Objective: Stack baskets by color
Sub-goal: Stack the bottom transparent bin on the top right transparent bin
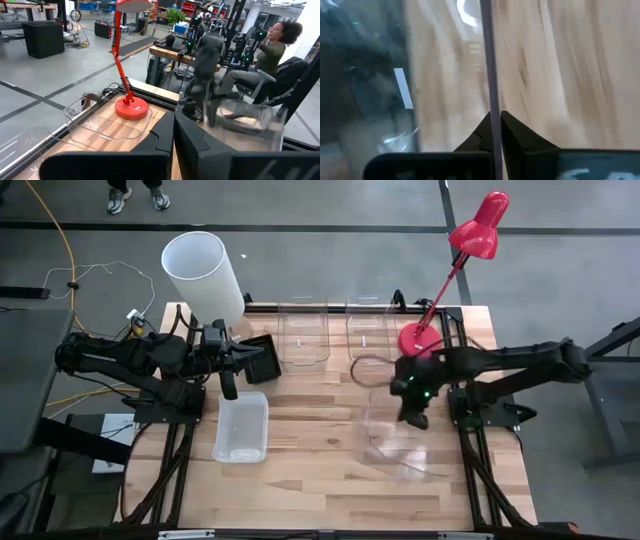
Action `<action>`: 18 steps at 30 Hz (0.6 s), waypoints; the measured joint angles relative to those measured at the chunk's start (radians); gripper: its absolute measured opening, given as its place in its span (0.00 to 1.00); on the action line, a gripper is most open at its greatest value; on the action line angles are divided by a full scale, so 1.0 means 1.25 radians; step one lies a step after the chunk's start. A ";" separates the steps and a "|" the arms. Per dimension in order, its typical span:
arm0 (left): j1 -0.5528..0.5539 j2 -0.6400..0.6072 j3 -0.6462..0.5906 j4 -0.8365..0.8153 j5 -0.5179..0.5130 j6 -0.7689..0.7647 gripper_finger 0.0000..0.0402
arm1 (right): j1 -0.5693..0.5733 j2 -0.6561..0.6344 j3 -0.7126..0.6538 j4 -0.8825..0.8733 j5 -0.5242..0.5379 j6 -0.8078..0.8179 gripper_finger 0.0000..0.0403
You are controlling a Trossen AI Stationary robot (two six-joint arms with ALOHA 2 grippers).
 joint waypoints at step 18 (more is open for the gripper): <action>0.000 0.000 0.000 0.000 0.018 0.001 0.00 | -0.261 0.073 0.315 0.086 0.521 0.233 0.00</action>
